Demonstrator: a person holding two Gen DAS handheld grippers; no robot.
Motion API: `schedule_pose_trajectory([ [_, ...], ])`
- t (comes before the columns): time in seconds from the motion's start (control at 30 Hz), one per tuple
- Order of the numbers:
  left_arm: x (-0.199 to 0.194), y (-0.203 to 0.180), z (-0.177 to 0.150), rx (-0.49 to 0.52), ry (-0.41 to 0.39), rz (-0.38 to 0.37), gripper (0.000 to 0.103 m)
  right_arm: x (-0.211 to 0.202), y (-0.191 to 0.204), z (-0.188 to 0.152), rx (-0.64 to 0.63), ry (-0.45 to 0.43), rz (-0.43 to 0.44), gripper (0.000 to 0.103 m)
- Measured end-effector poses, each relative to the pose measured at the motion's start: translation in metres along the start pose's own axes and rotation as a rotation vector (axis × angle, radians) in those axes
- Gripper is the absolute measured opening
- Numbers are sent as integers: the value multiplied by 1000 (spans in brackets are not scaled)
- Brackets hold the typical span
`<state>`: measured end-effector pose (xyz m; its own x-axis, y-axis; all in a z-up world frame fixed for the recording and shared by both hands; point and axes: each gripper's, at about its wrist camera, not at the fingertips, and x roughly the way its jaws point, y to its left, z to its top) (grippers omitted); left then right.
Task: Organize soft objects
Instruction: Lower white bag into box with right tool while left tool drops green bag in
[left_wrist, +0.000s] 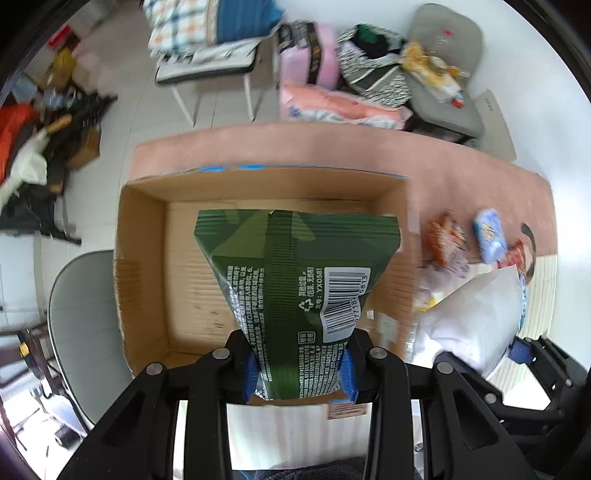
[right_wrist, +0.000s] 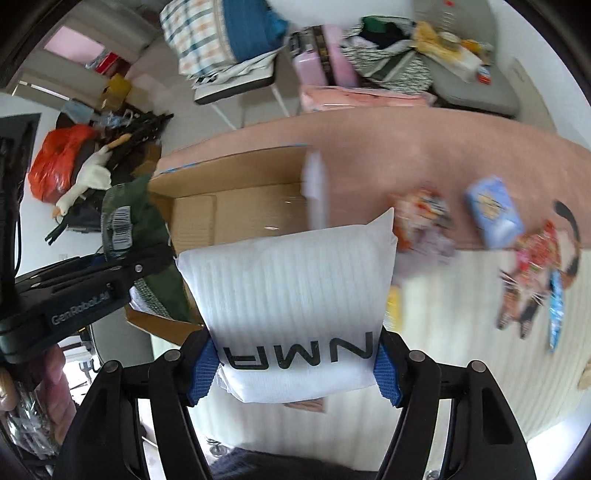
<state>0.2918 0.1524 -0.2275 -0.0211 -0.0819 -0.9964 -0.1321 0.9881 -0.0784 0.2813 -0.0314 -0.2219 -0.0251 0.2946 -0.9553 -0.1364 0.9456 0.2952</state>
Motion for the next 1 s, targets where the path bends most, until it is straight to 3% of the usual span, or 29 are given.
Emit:
schedule_pose_trajectory([
  [0.17,44,48,33,-59,127,-78,32,52,56,25,-10,48,-47,72],
  [0.3,83,59,52,-60,223,-121,32,93,78,46,5,95,-79,72],
  [0.53,134,59,72,-22,327,-178,32,147,74,78,18,138,-156,72],
  [0.67,140,56,80,-10,325,-170,33,164,68,88,26,156,-177,73],
  [0.77,139,53,84,-11,320,-171,44,173,67,93,15,167,-198,78],
  [0.87,128,50,84,0,278,-153,81,176,69,95,9,178,-208,84],
  [0.9,123,48,83,12,268,-150,89,176,71,95,6,180,-208,84],
  [1.0,109,45,78,27,241,-129,91,169,74,97,-13,164,-226,95],
])
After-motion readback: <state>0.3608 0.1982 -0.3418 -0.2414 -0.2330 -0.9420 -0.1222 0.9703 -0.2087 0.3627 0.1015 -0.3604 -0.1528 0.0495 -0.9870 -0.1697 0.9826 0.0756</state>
